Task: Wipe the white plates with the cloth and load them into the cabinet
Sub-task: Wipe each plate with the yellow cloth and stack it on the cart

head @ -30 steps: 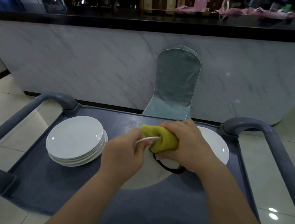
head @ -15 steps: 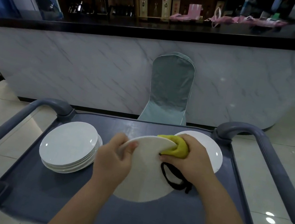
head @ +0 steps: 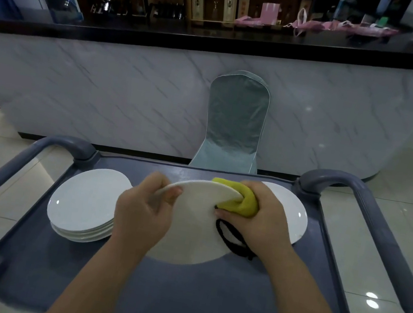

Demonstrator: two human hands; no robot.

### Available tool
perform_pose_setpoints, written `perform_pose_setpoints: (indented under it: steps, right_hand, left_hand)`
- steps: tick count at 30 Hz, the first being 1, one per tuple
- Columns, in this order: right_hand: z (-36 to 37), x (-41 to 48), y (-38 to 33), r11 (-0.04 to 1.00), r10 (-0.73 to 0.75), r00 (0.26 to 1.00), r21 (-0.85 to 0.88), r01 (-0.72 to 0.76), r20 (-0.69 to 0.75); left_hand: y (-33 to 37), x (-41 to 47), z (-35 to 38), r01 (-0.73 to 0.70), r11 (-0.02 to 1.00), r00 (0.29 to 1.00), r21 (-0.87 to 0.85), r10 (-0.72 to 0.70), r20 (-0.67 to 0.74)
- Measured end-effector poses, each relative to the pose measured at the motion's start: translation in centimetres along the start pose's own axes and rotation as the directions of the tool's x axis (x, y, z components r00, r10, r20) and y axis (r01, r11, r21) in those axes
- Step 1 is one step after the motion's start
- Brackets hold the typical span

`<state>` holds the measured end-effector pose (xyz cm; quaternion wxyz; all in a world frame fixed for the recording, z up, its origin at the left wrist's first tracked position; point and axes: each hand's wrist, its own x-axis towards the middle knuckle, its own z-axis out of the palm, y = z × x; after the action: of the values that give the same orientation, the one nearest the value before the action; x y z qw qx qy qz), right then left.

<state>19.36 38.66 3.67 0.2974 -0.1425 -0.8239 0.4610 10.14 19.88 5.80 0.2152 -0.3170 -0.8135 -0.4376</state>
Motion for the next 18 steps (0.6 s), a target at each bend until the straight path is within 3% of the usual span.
perform_pose_setpoints:
  steps: [2, 4, 7, 9, 11, 14, 18]
  right_hand:
    - [0.3, 0.7, -1.3, 0.967, -0.228, 0.971, -0.105, 0.234, 0.068]
    - [0.6, 0.9, -1.8, 0.945, -0.302, 0.947, -0.098, 0.313, 0.112]
    - [0.3, 0.7, -1.2, 0.975, -0.021, 1.000, 0.222, 0.023, -0.012]
    - [0.6, 0.1, 0.1, 0.880, 0.199, 0.980, 0.438, -0.186, 0.017]
    - [1.2, -0.5, 1.3, 0.803, 0.299, 0.952, 0.520, -0.290, 0.069]
    - [1.1, -0.6, 2.1, 0.858, 0.324, 0.946, 0.427, -0.285, -0.021]
    - [0.2, -0.1, 1.7, 0.980, 0.111, 0.994, 0.168, -0.105, -0.024]
  left_hand:
    - [0.8, -0.1, 0.3, -0.166, 0.975, 0.986, 0.146, 0.161, 0.044]
    - [0.8, -0.2, 0.3, -0.189, 0.969, 0.982, 0.160, 0.187, 0.027]
    - [-0.2, -0.3, -0.3, 0.085, 0.988, 0.983, -0.126, -0.104, -0.153]
    - [-0.8, -0.6, 0.1, 0.315, 0.888, 0.891, -0.336, -0.398, -0.218]
    - [-1.5, -1.4, 1.2, 0.451, 0.816, 0.830, -0.363, -0.532, -0.165]
    - [-3.1, -2.6, 1.5, 0.439, 0.863, 0.895, -0.250, -0.443, 0.043]
    - [-3.2, -0.8, 0.4, 0.140, 0.989, 0.963, -0.038, -0.128, 0.236]
